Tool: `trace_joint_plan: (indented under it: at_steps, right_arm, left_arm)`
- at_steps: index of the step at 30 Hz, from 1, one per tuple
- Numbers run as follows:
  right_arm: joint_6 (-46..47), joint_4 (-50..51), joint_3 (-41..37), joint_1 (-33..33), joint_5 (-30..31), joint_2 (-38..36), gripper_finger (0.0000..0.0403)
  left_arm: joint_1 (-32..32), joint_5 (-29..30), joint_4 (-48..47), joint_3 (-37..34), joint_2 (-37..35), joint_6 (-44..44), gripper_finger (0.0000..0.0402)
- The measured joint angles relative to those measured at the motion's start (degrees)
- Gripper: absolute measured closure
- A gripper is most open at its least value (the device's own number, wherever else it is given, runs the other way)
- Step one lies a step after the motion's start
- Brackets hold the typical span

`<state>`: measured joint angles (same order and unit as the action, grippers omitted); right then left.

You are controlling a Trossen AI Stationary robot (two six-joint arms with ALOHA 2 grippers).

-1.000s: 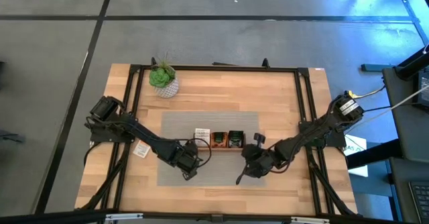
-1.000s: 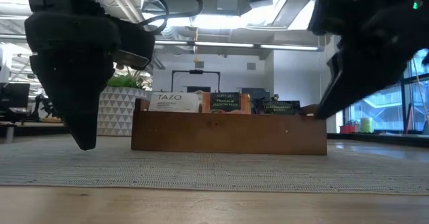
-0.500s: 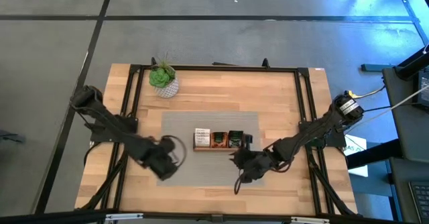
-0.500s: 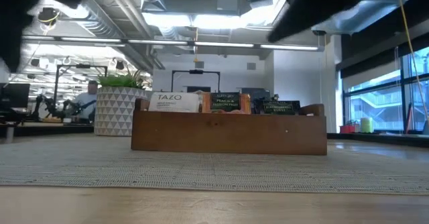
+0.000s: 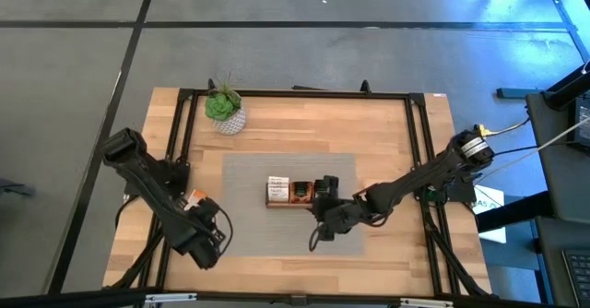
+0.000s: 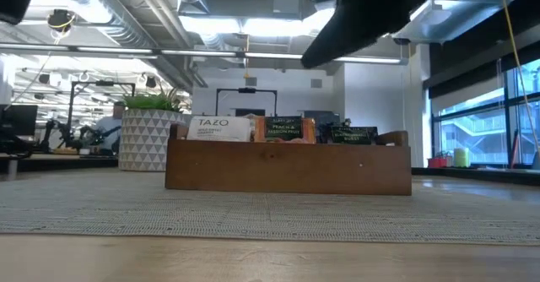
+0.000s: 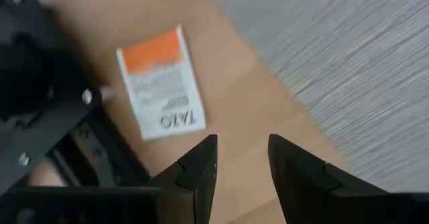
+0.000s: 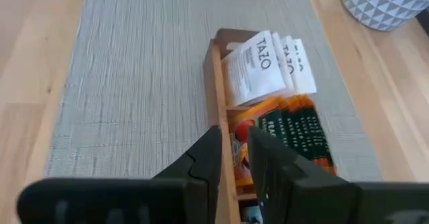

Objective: Pick & Place Tea
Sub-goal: Put the white tea bag into the left section of the wooden organizer

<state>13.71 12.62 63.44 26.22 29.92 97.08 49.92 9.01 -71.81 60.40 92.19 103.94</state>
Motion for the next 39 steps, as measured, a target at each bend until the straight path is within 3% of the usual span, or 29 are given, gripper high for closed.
trace_joint_plan:
  at_steps: [11, 19, 33, 39]
  right_arm:
    - [-0.52, -3.96, 0.00, -2.12, -0.63, 4.43, 0.0326]
    - [-0.50, -5.63, 0.00, -2.61, -4.16, 4.57, 0.0326]
    - [0.99, -5.68, 0.00, -2.58, -4.25, 4.57, 0.0326]
    - [1.54, -5.79, 0.00, -2.58, -4.26, 4.57, 0.0326]
  left_arm:
    - [0.19, -6.93, 0.05, -0.02, 10.65, 0.34, 0.0272]
    - [0.19, -7.44, 0.42, -0.02, 16.01, 0.30, 0.0272]
    - [0.25, -6.18, 0.19, 0.08, 18.27, -1.66, 0.0272]
    - [-0.18, -5.16, 0.15, -0.02, 18.27, 1.95, 0.0272]
